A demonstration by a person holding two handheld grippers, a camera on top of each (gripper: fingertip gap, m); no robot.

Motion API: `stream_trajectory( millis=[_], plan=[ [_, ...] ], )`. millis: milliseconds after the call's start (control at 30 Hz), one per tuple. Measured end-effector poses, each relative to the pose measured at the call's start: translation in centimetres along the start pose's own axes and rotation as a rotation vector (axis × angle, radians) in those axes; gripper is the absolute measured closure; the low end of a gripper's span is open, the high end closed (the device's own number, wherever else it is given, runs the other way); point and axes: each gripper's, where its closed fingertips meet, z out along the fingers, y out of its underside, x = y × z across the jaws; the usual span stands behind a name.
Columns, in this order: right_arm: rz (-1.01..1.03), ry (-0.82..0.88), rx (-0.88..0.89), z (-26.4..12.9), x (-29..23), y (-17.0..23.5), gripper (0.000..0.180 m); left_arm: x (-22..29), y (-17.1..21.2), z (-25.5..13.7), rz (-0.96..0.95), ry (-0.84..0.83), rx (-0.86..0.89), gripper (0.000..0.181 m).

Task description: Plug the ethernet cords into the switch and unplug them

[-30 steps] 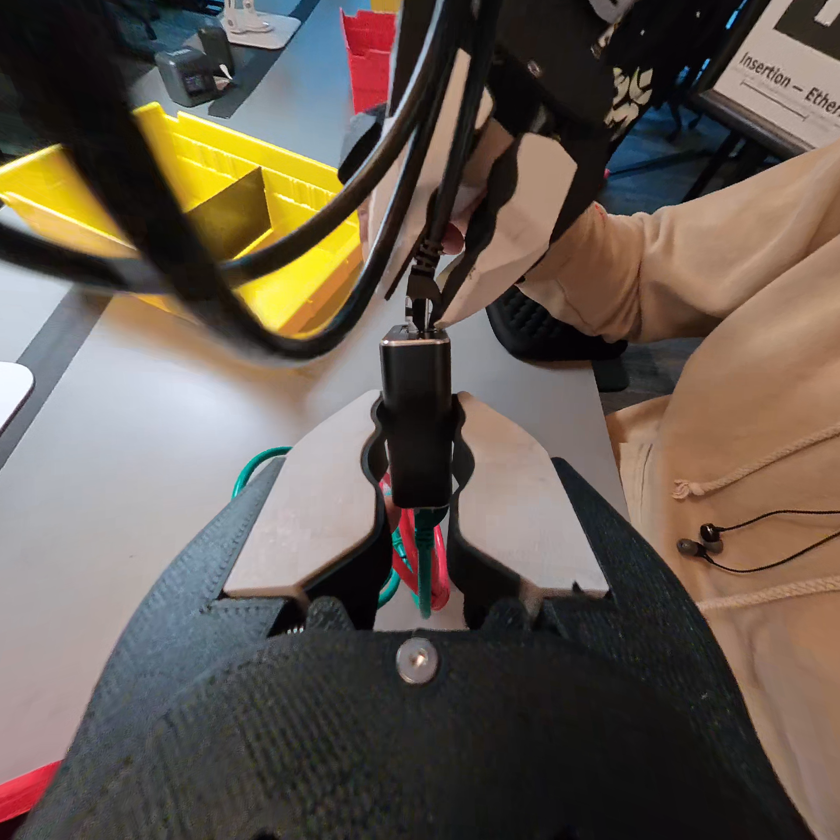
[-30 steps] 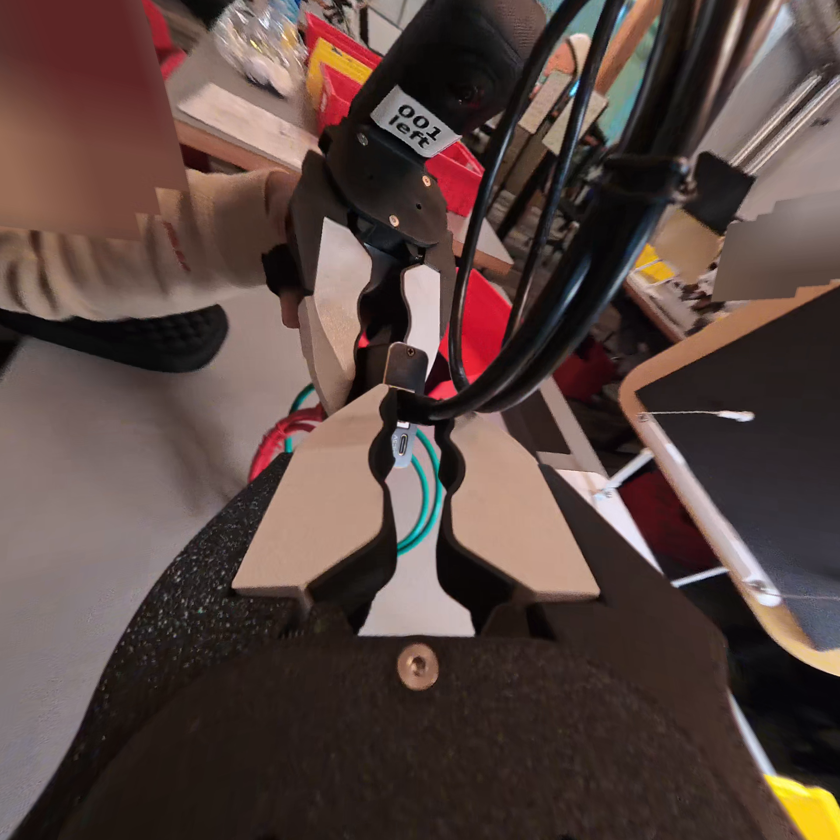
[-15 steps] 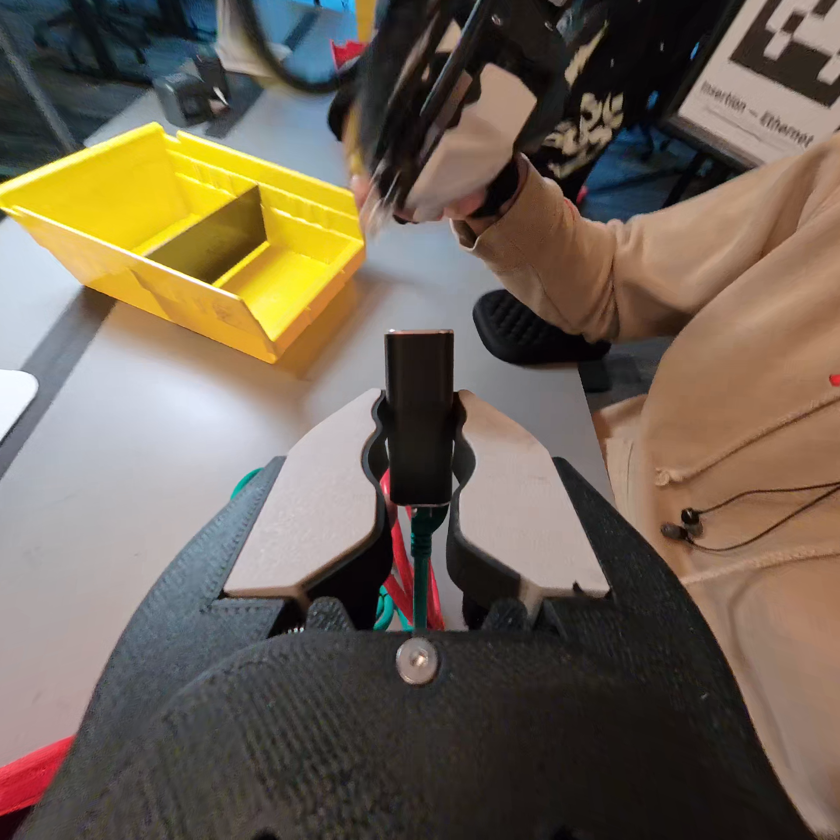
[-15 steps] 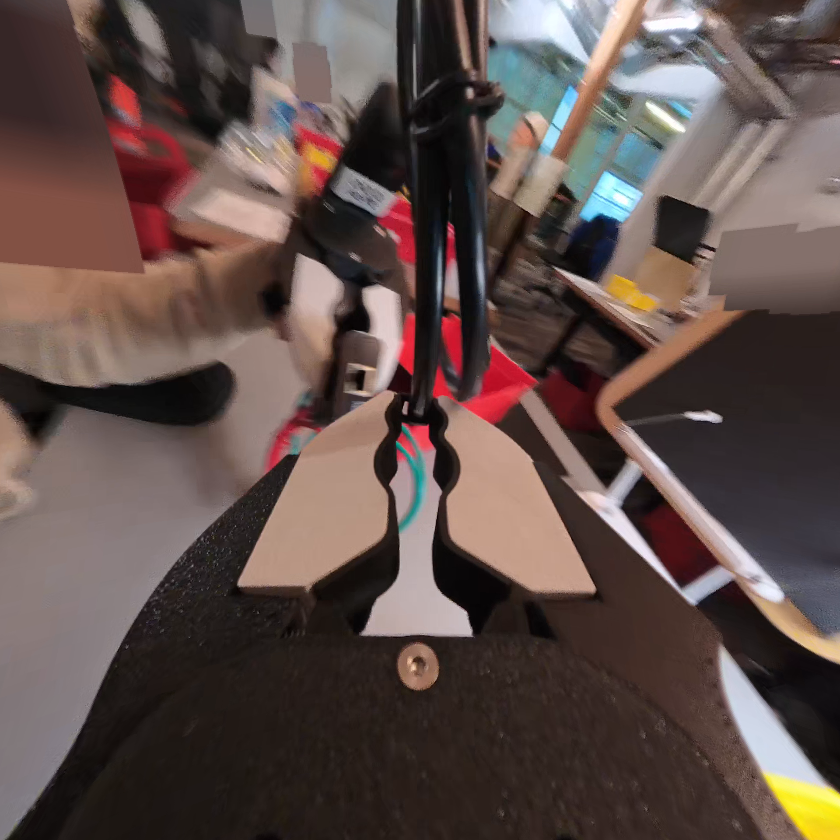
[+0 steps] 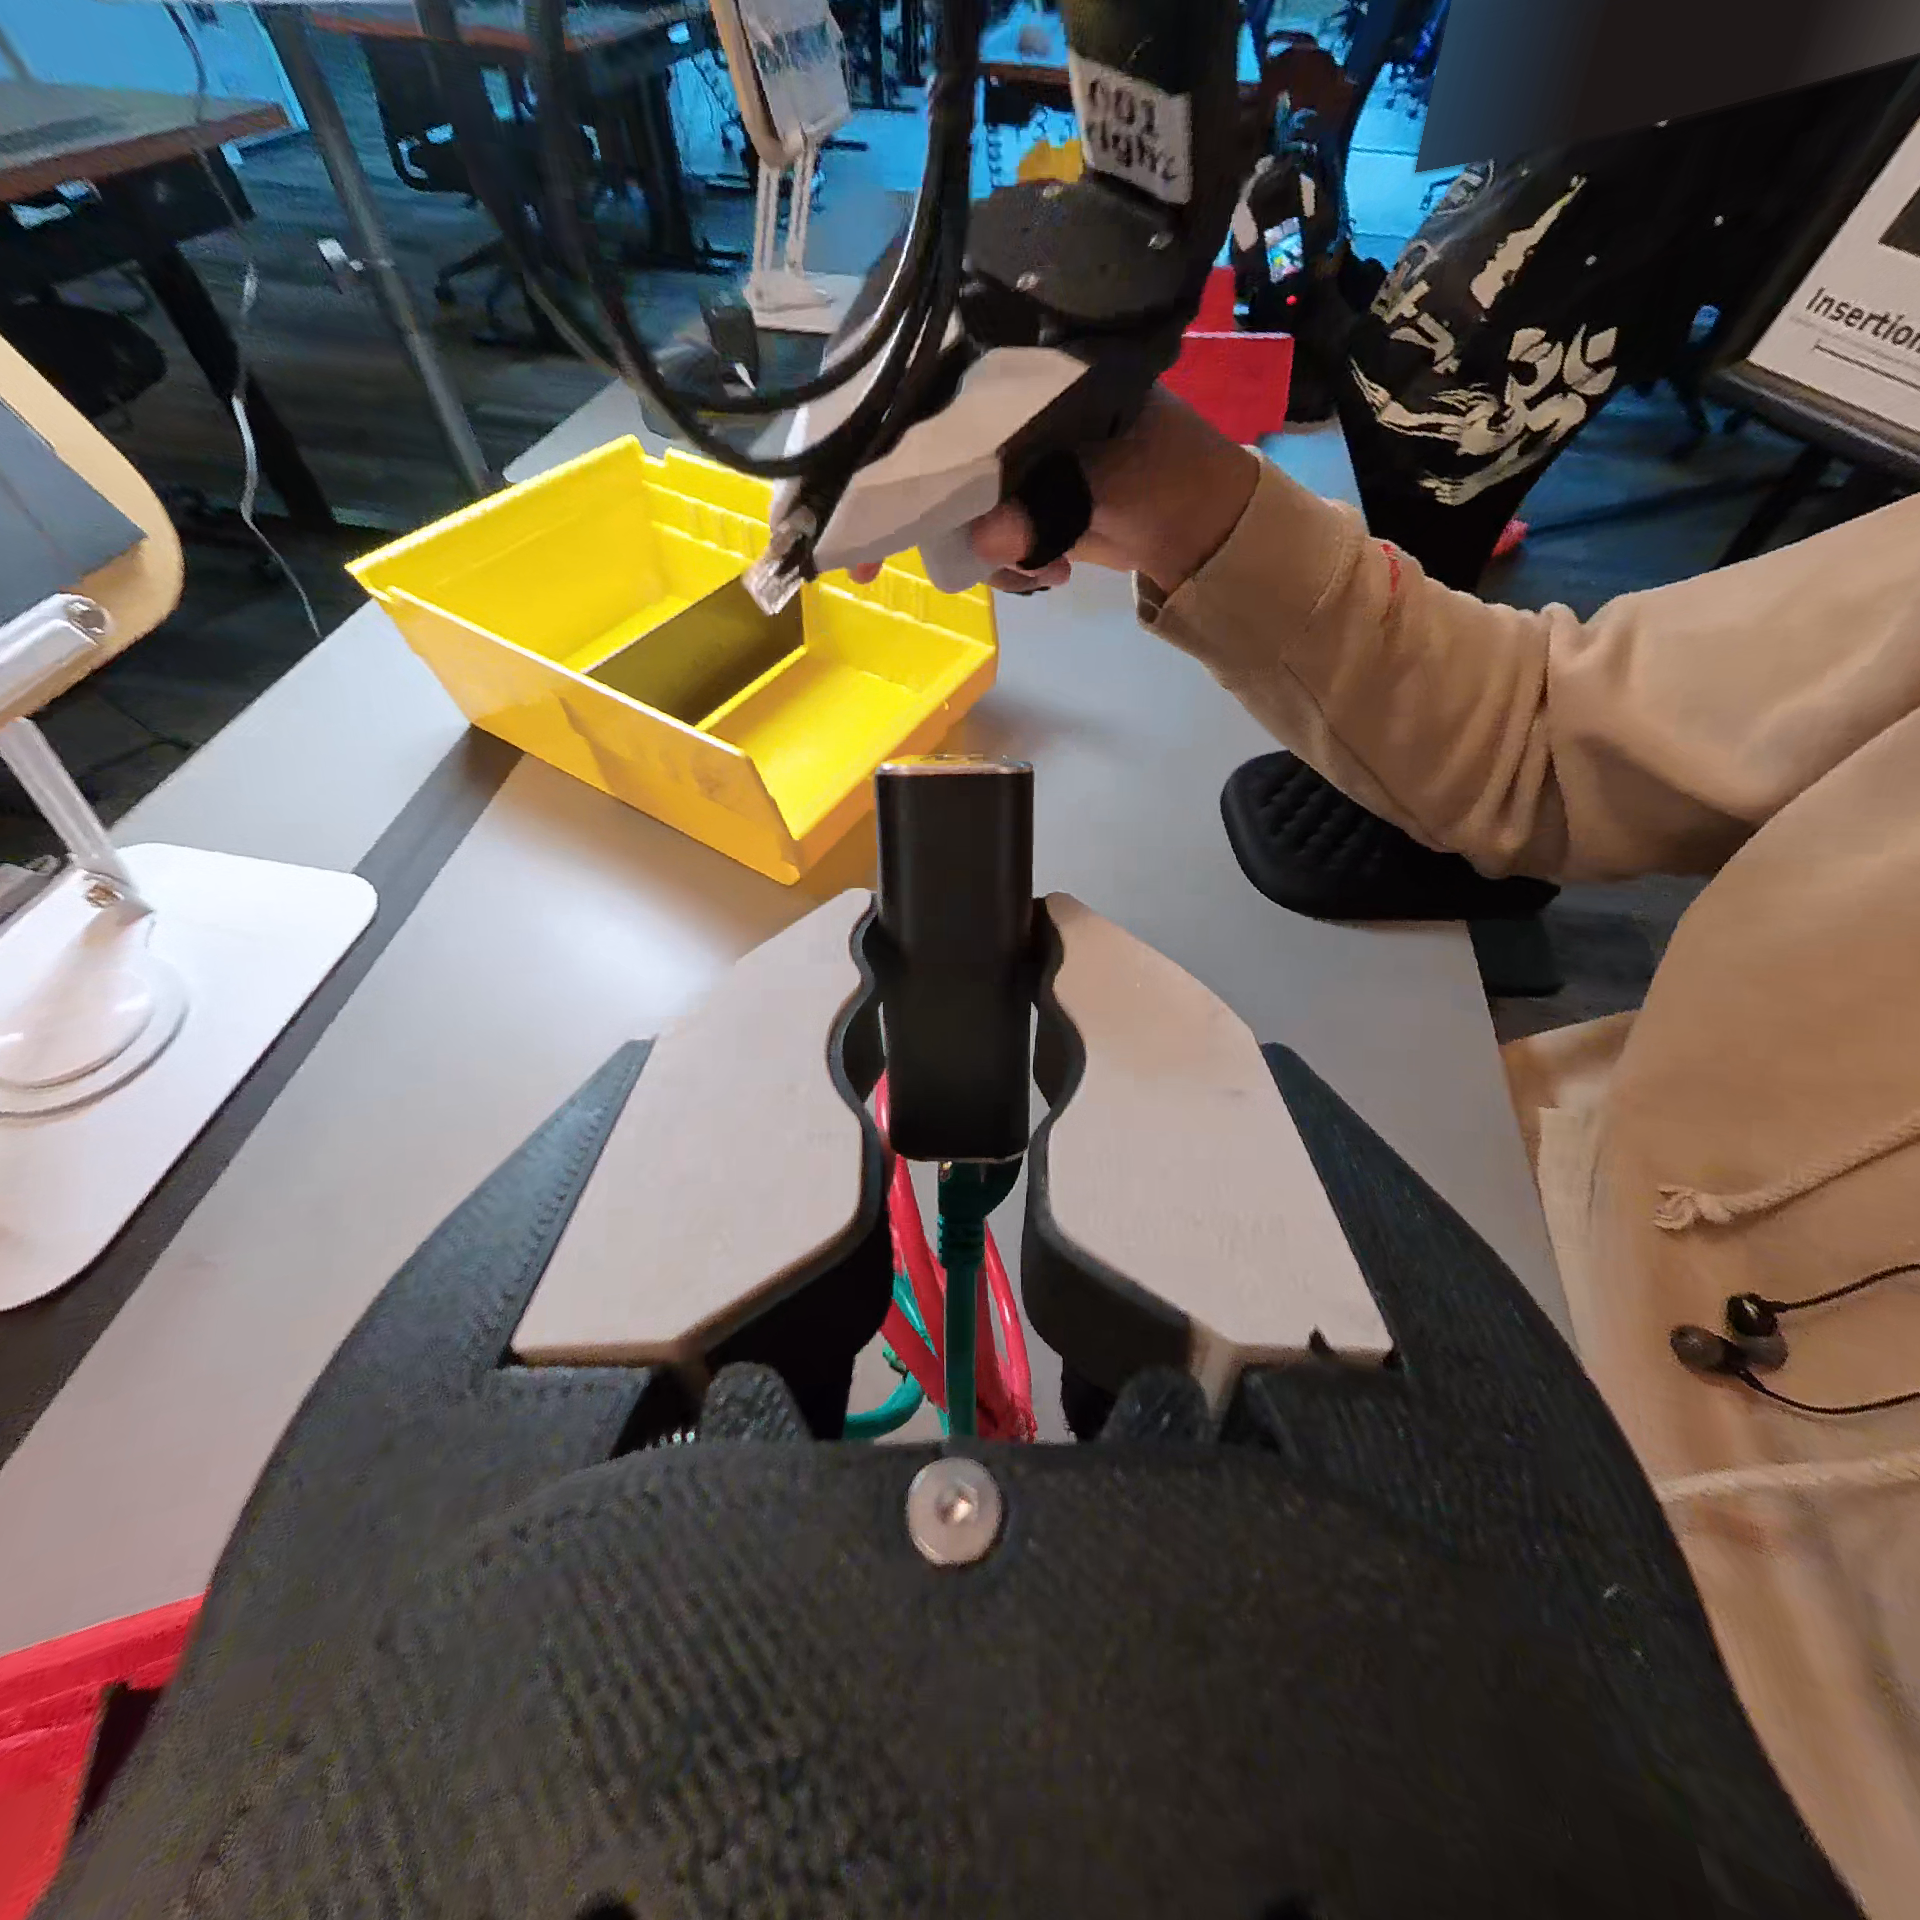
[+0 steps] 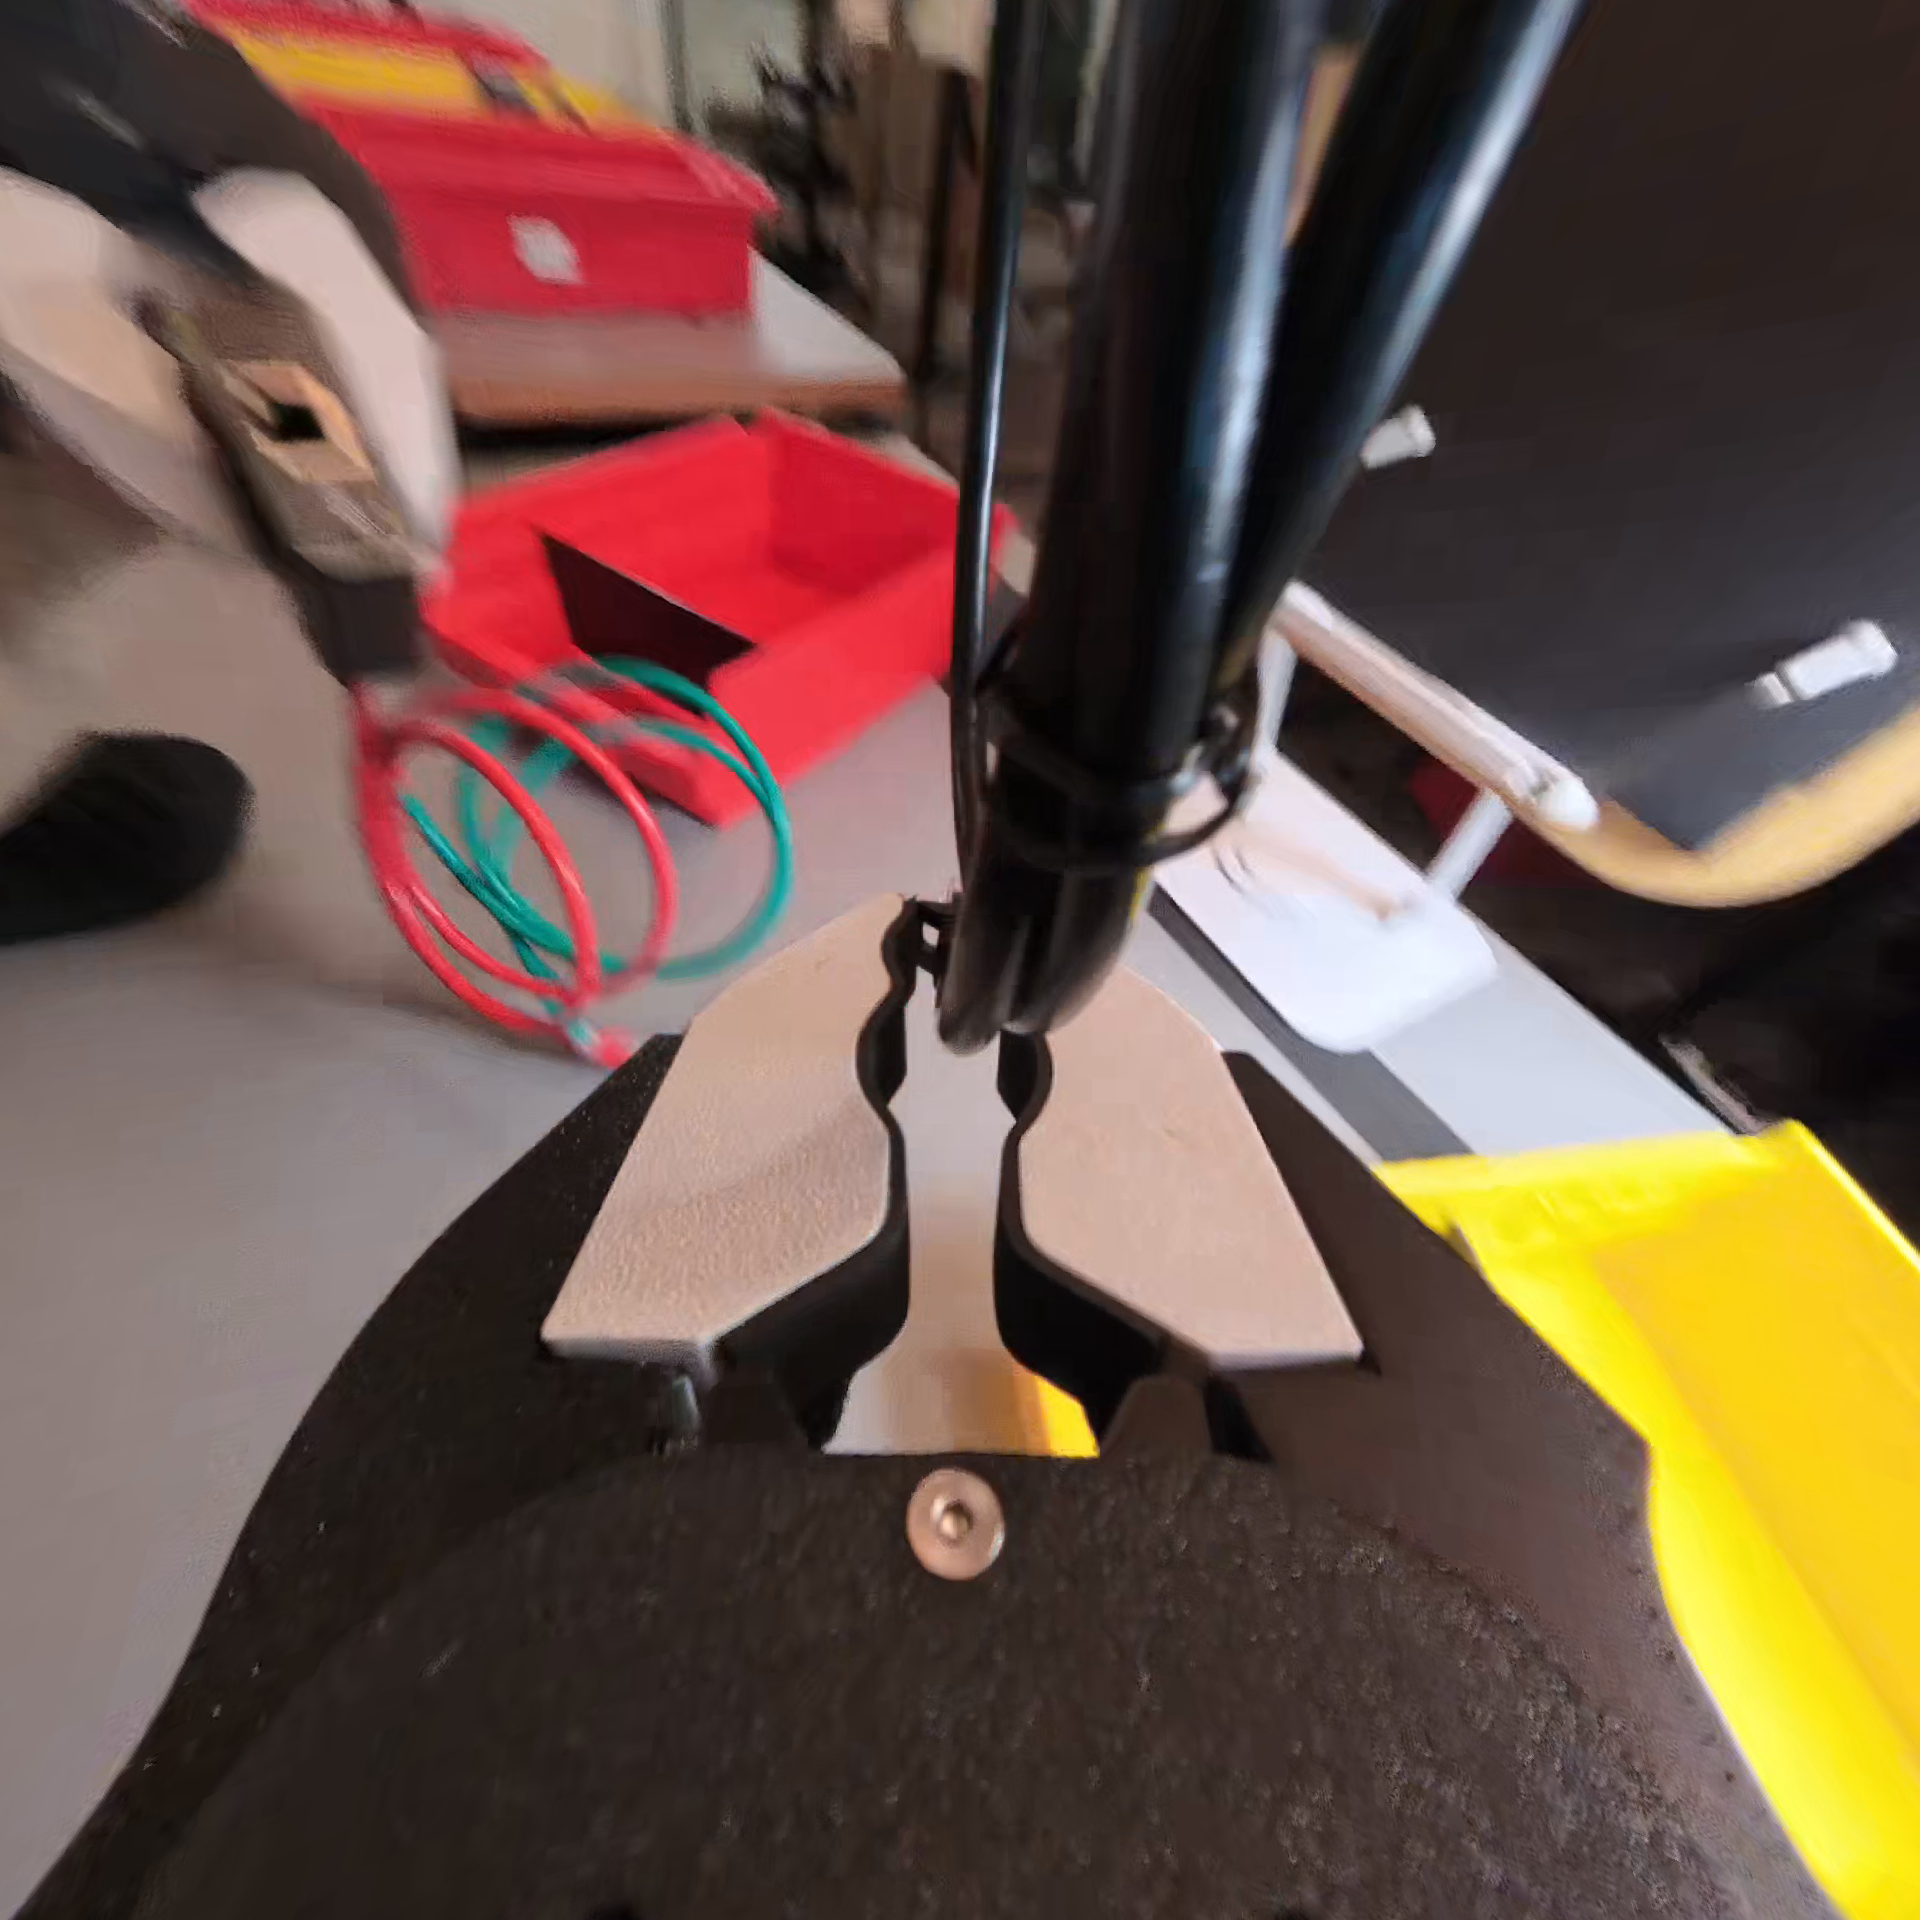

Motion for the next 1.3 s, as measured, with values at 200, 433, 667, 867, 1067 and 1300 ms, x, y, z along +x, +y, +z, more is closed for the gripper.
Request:
stream_trajectory(
  millis=[200,433,667,867,1067,1300],
  plan=[
    [-0.016,0.144,-0.445,-4.4,5.9,9.3,0.167,-0.3,-1.1,-1.2,0.028,-0.041,0.053,0.156],
    [0.042,0.255,-0.874,-9.6,9.5,18.6,0.167,-0.5,-1.4,-1.4,0.035,-0.057,0.081,0.156],
    [-0.045,0.455,-0.683,-9.6,12.1,14.3,0.147,-0.9,-1.9,-1.2,0.025,-0.078,0.125,0.156],
    [-0.079,0.371,-0.219,-7.4,8.8,4.4,0.134,-1.4,-3.3,-1.5,-0.008,-0.083,0.251,0.156],
    [-0.041,-0.222,0.22,-2.1,-4.9,-4.6,0.135,-0.3,-5.4,-1.6,-0.034,-0.013,0.428,0.155],
    [0.081,-0.505,0.276,6.0,-15.6,-4.6,0.137,0.9,-6.6,-0.7,-0.078,0.053,0.578,0.156]
  ],
)
